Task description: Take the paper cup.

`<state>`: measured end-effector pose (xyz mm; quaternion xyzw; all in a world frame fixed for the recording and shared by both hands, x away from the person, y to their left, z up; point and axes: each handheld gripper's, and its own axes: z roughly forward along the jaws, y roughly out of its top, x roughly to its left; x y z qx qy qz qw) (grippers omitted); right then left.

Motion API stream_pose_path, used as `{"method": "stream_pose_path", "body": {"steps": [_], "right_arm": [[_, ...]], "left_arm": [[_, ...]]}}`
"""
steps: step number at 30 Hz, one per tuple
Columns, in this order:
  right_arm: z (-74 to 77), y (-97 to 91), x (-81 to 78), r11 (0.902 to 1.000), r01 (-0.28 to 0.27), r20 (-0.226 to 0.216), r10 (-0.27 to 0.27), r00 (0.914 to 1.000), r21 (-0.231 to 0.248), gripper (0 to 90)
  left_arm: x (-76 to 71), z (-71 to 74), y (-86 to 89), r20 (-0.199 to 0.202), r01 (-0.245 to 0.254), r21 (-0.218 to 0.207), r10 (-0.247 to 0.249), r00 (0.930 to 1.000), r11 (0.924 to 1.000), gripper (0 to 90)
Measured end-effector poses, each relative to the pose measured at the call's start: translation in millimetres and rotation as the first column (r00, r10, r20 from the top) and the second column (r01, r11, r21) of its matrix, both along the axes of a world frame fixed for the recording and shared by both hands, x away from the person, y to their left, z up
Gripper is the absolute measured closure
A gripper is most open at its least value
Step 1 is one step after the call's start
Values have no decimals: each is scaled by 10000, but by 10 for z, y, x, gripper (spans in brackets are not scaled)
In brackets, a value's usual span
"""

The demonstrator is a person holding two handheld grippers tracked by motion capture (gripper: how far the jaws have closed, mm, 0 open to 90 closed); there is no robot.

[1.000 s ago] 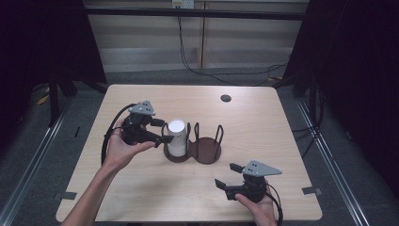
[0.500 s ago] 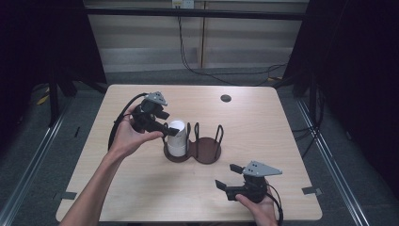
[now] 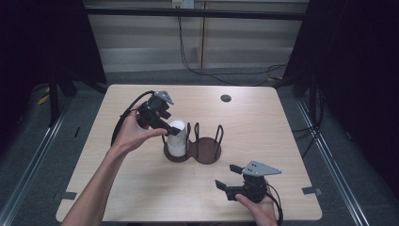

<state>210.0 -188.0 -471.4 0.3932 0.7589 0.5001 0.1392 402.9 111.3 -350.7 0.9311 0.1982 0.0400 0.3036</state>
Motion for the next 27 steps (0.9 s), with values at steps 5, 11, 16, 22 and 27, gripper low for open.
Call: {"method": "stream_pose_path", "body": {"steps": [5, 11, 16, 22, 27], "right_arm": [[1, 0, -3, 10000, -61, -13, 61, 10000, -10, 198], [0, 0, 0, 10000, -65, -51, 65, 10000, -17, 197], [1, 2, -6, 10000, -83, -67, 83, 9999, -16, 198], [-1, 2, -1, 9999, -95, -64, 94, 9999, -56, 198], [-1, 5, -5, 9999, -114, -72, 113, 9999, -52, 198]], "left_arm": [[35, -49, -49, 2, 123, 675, -123, 9999, 9976, 225], [36, -54, -117, -42, 94, 761, -91, 9999, 9971, 253], [60, -103, -172, -75, 126, 1374, -117, 9999, 9904, 280], [76, -147, -229, -304, 232, 1393, -192, 9994, 9900, 301], [97, -160, -270, -317, 238, 1567, -190, 9993, 9874, 317]]}}
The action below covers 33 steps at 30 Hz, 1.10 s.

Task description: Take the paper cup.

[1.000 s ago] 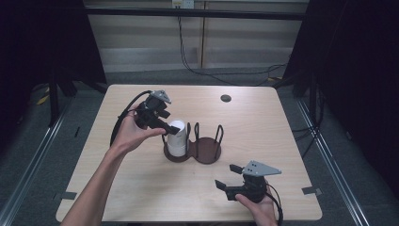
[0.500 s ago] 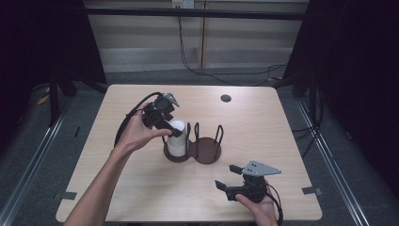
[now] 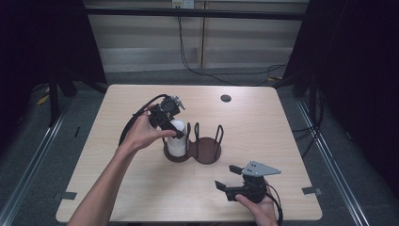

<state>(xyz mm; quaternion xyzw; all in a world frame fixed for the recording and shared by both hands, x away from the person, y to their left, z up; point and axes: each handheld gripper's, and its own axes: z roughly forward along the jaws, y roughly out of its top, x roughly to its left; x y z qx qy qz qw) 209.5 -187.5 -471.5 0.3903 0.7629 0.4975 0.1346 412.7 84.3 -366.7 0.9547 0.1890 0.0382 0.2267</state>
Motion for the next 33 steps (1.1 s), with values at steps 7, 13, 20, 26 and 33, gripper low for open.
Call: {"method": "stream_pose_path", "body": {"steps": [7, 13, 20, 26, 33], "right_arm": [[-3, -1, 5, 10000, -13, -9, 13, 10000, 8, 197], [1, -2, -3, 10000, -19, -49, 19, 10000, 7, 201], [-5, 10, 2, 9999, -109, -42, 109, 9999, 38, 203], [-5, 4, 3, 10000, -50, -36, 50, 10000, -17, 202], [-8, 10, 4, 10000, -28, -68, 28, 10000, -38, 197]], "left_arm": [[20, -28, -44, -155, -27, 279, 32, 9999, 9996, 298], [17, -63, -62, -233, -34, 483, 45, 9997, 9988, 307], [22, -42, -62, -193, -51, 505, 61, 9998, 9987, 326], [20, -22, -47, -223, -225, 373, 234, 9995, 9991, 334], [24, 18, -26, -292, -186, 303, 195, 9994, 9994, 344]]}}
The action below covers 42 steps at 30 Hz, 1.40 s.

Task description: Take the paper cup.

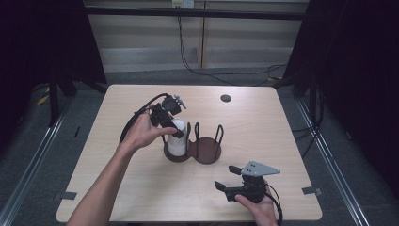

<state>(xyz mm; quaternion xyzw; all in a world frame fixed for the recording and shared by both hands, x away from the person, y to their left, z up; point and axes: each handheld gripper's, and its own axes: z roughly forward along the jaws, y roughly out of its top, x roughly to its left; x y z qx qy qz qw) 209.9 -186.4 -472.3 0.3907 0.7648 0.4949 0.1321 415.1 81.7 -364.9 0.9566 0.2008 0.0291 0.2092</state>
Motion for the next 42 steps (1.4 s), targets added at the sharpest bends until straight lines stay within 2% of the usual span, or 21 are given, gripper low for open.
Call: {"method": "stream_pose_path", "body": {"steps": [5, 12, 18, 24, 27, 30, 33, 37, 42], "right_arm": [[-2, -4, 2, 10000, 62, -57, -62, 10000, -56, 196], [-4, -1, 2, 9999, 94, -72, -94, 9999, -34, 192], [-7, -5, 9, 9999, 119, -107, -119, 9999, 6, 190], [-7, -7, 11, 9999, 104, -127, -104, 9999, 30, 190], [-8, -9, 13, 9999, 101, -94, -100, 9999, 32, 190], [-7, -8, 11, 9999, 97, -98, -97, 9999, 49, 190], [-7, -8, 12, 9999, 101, -103, -100, 9999, 54, 189], [-6, -9, 10, 9999, 110, -99, -110, 9999, 52, 189], [-4, -12, 8, 9999, 120, -93, -120, 9999, 71, 189]], "left_arm": [[13, 17, 20, -60, -8, -57, 7, 10000, 10000, 346], [4, 48, 66, -161, -247, -385, 241, 9996, 9990, 346], [5, 50, 73, -244, -158, -372, 149, 9996, 9992, 343], [-10, 53, 33, -70, -65, -211, 64, 10000, 9998, 343], [-17, 71, 29, -102, -134, -398, 130, 9999, 9991, 348], [-17, 90, 33, -47, 25, -271, -26, 10000, 9996, 352], [-25, 100, 36, -15, -34, -297, 34, 10000, 9996, 353], [-22, 121, 64, -113, -225, -554, 219, 9997, 9982, 354], [-29, 154, 100, -90, -246, -684, 240, 9997, 9974, 358]]}}
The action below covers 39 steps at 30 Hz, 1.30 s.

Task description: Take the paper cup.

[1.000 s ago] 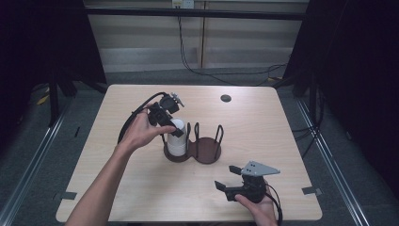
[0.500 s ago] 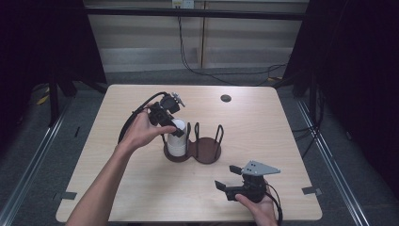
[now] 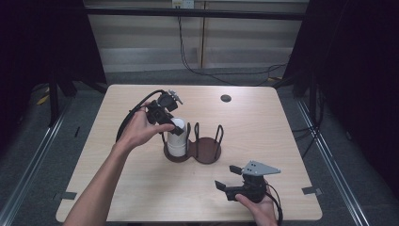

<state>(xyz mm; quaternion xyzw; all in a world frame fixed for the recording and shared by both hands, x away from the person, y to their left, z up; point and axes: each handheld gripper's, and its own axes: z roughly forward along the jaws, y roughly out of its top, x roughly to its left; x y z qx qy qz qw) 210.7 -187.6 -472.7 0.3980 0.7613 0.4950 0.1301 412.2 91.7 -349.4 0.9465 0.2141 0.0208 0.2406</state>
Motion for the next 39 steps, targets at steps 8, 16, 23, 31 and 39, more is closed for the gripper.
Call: {"method": "stream_pose_path", "body": {"steps": [8, 16, 23, 31, 39], "right_arm": [[-1, 1, 2, 10000, 4, -4, -4, 10000, 43, 189], [-3, 10, 3, 10000, -14, 10, 14, 10000, 88, 189], [0, 4, -2, 9999, -3, -2, 3, 10000, 113, 189], [-4, 11, 2, 9999, -22, -36, 23, 10000, 123, 189], [-5, 9, 2, 9999, -31, -7, 31, 10000, 136, 189]], "left_arm": [[-8, 79, 75, 1, -117, -319, 117, 9999, 9994, 362], [-40, 139, 124, 193, -188, -552, 199, 9996, 9983, 365], [-55, 195, 165, 329, -172, -781, 198, 9993, 9968, 366], [-84, 264, 226, 444, -224, -1228, 281, 9986, 9922, 365], [-118, 325, 301, 487, -358, -1698, 447, 9978, 9848, 365]]}}
